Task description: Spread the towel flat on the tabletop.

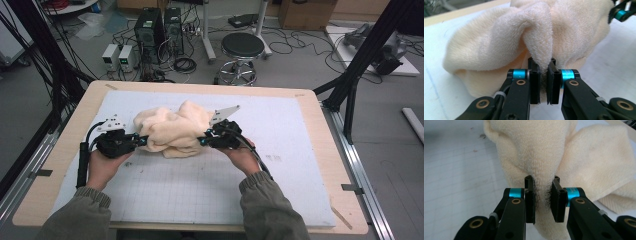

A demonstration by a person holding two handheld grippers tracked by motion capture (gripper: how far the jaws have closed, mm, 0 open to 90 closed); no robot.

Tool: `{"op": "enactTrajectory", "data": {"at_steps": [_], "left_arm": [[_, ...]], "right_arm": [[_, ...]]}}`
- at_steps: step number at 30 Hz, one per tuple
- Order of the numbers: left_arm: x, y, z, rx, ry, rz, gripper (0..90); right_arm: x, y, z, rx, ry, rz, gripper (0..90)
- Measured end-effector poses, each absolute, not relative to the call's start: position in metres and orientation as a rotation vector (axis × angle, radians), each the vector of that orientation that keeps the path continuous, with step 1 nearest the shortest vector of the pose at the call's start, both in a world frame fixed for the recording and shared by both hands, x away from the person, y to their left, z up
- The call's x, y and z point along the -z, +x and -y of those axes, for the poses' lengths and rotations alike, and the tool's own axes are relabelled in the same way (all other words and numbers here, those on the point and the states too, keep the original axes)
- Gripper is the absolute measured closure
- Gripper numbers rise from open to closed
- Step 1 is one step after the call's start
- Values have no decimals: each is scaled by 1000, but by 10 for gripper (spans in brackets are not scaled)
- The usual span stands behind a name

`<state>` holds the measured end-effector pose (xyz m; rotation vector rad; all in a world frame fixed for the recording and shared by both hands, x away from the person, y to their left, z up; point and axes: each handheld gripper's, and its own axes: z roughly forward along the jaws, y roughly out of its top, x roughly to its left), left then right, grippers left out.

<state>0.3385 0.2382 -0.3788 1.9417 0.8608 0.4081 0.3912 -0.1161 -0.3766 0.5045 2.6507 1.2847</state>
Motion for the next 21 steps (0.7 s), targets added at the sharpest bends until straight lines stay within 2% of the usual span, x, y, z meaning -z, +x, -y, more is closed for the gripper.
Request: {"op": "enactTrajectory", "data": {"at_steps": [7,11,21], "left_arm": [[371,313,-220,-392,1998,-756,834],[374,300,-211,-382,2027,-711,835],[376,264,-206,-351,2070,-640,835]], "right_arm": [[377,367,138,-1259,490,-2685,753],[386,356,149,-1239,507,-2722,775],[373,315,170,-1257,437,-2718,783]]}}
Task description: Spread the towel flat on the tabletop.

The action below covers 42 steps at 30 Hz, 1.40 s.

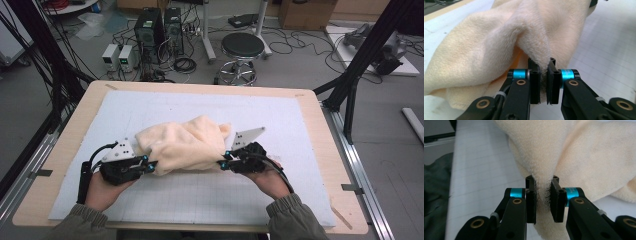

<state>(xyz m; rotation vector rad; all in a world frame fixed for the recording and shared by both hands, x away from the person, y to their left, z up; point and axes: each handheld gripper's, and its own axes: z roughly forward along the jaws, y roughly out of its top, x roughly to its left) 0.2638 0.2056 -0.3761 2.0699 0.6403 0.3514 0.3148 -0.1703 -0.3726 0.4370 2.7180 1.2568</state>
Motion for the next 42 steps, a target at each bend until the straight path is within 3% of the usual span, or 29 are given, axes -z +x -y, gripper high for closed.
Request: {"op": "enactTrajectory", "data": {"at_steps": [7,11,12,14,22,31,34,36,37,39,42], "left_arm": [[389,229,-195,-271,2143,-565,834],[397,215,-193,-214,2182,-528,797],[396,213,-193,-207,2188,-521,709],[390,211,-199,-210,2157,-524,639],[375,235,-210,-344,2106,-573,454],[406,300,-204,-344,2094,-791,400],[417,311,-198,-282,2129,-818,440],[421,313,-193,-263,2156,-809,532],[423,313,-191,-259,2160,-804,532],[424,313,-185,-285,2175,-794,638],[424,313,-183,-287,2176,-797,729]], "right_arm": [[401,250,191,-1263,423,-2780,784],[412,239,193,-1237,432,-2820,729],[411,236,195,-1250,432,-2821,630],[403,236,198,-1325,446,-2788,584],[389,273,197,-1328,501,-2641,470],[414,330,168,-1299,570,-2611,418],[429,340,161,-1223,595,-2683,494],[438,343,157,-1199,578,-2722,604],[438,343,157,-1199,578,-2722,604],[441,346,159,-1225,594,-2741,738],[439,346,163,-1240,605,-2752,823]]}}
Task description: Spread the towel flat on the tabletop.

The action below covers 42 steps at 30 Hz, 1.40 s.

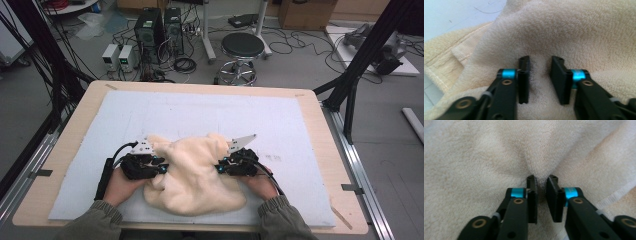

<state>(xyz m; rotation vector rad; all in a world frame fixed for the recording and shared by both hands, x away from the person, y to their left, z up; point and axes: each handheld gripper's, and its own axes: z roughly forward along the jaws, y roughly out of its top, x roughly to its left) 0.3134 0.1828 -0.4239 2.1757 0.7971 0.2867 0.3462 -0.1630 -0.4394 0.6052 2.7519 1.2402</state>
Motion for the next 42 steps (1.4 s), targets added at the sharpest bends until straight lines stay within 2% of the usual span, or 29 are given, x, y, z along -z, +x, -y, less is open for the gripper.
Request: {"op": "enactTrajectory", "data": {"at_steps": [5,13,20,25,29,34,36,37,38,40,42], "left_arm": [[420,310,-183,-286,2159,-792,817],[404,306,-180,-294,2072,-779,840],[384,295,-168,-306,2049,-703,841],[381,272,-164,-298,2100,-626,841],[393,253,-165,-265,2140,-597,840],[405,243,-163,-229,2177,-585,838],[401,244,-164,-224,2166,-585,819],[399,244,-166,-227,2162,-579,819],[390,246,-169,-236,2143,-575,775],[386,247,-171,-248,2133,-577,755],[377,252,-173,-270,2126,-584,664]], "right_arm": [[429,338,169,-1236,581,-2726,838],[401,321,196,-1313,553,-2650,838],[380,299,216,-1297,532,-2623,837],[386,276,221,-1238,508,-2680,836],[413,251,219,-1193,499,-2761,835],[428,244,215,-1190,490,-2816,828],[422,247,215,-1214,484,-2812,750],[422,247,215,-1214,484,-2812,750],[414,247,215,-1247,469,-2801,688],[409,248,215,-1259,460,-2788,664],[393,254,217,-1294,446,-2726,632]]}}
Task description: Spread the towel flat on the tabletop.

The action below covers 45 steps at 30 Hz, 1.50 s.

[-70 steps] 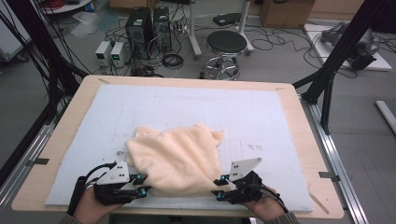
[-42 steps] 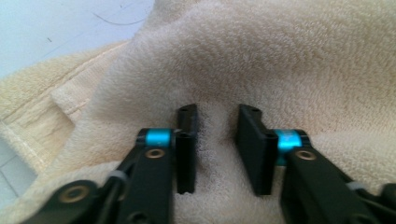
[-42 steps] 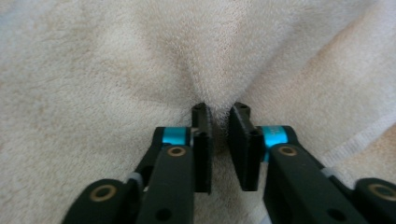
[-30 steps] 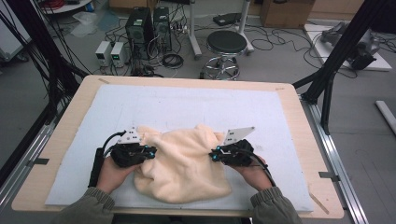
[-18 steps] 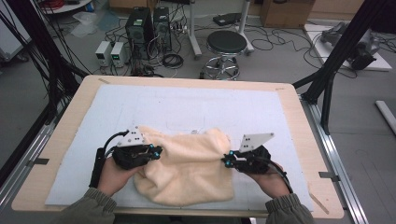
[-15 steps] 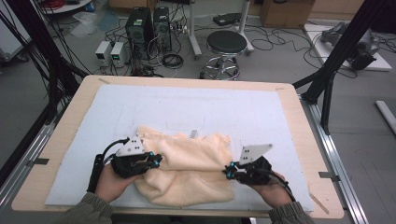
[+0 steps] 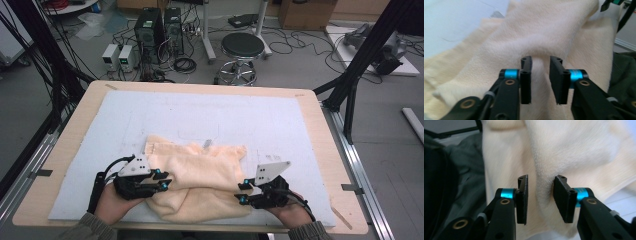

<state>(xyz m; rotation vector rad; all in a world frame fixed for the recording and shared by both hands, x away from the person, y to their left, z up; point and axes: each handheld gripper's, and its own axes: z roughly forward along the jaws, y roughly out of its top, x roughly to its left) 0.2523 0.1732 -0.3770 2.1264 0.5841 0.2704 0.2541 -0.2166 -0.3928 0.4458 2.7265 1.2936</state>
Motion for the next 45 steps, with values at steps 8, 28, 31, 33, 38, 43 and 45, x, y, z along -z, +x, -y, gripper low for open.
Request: {"op": "enactTrajectory", "data": {"at_steps": [8,28,31,33,38,43,45], "left_arm": [[364,285,-179,-354,2072,-651,394],[405,283,-174,-176,2191,-605,894],[402,273,-177,-173,2185,-587,893],[397,271,-179,-190,2160,-577,869],[378,284,-170,-226,2088,-621,529],[377,304,-152,-207,2091,-610,328],[384,313,-145,-187,2136,-624,323]], "right_arm": [[370,303,200,-1351,465,-2618,499],[395,297,179,-1244,353,-2759,763],[396,281,184,-1257,333,-2748,765],[399,271,187,-1283,325,-2752,766],[406,254,180,-1322,244,-2782,764],[412,257,182,-1358,272,-2784,719],[412,258,182,-1360,274,-2785,708]]}}
